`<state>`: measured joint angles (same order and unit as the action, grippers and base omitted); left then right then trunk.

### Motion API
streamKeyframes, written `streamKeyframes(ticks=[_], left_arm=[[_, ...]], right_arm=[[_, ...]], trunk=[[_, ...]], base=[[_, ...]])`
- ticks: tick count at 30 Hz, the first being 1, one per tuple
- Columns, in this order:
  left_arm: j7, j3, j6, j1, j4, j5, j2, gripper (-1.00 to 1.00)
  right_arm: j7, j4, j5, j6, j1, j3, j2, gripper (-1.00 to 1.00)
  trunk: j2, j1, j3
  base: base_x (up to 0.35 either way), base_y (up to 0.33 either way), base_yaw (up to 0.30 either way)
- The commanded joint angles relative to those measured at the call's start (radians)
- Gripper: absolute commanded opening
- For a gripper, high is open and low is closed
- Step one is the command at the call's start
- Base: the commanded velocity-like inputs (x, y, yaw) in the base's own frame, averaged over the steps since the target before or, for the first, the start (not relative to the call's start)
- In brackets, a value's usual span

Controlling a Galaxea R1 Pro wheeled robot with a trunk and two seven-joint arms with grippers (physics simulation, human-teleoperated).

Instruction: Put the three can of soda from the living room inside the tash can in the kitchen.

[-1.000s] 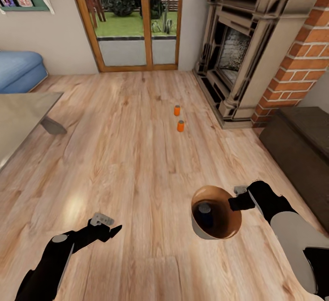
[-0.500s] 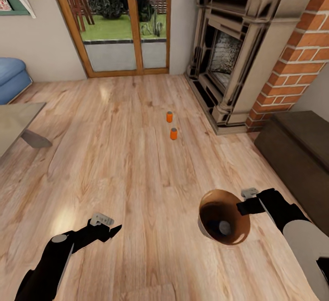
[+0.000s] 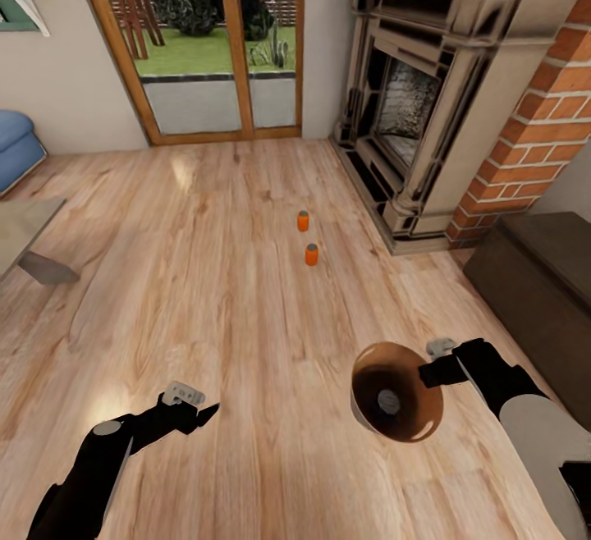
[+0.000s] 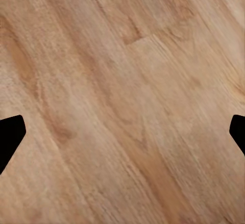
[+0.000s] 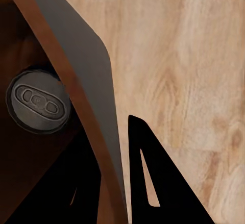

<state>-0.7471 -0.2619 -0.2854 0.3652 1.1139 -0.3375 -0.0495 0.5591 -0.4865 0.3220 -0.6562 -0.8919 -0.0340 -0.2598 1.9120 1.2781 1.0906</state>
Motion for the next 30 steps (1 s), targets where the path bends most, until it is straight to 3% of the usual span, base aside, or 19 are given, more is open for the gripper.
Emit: streamKeyframes(ticks=[1, 12, 20, 30], left_arm=[[0.000, 0.000, 0.000, 0.000, 0.000, 0.000, 0.000, 1.00], [0.000, 0.001, 0.000, 0.000, -0.018, 0.001, -0.001, 1.00], [0.001, -0.003, 0.047, 0.001, -0.069, -0.003, -0.003, 1.00], [0.000, -0.005, 0.052, 0.003, -0.106, -0.003, -0.010, 1.00]], right_arm=[[0.002, 0.000, -0.013, -0.005, -0.001, 0.002, 0.005, -1.00], [0.001, 0.001, -0.008, -0.006, -0.001, 0.003, 0.025, -1.00], [0.000, 0.008, -0.008, -0.005, 0.001, 0.004, 0.030, -1.00], [-0.001, 0.008, -0.008, 0.000, 0.010, 0.002, 0.034, -1.00]], trunk=[[0.000, 0.000, -0.001], [0.000, 0.000, -0.014], [0.000, 0.000, -0.023], [0.000, 0.000, -0.031]], base=[[0.321, 0.093, -0.152], [0.321, 0.037, -0.183], [0.322, 0.014, -0.192], [0.308, 0.159, -0.130]])
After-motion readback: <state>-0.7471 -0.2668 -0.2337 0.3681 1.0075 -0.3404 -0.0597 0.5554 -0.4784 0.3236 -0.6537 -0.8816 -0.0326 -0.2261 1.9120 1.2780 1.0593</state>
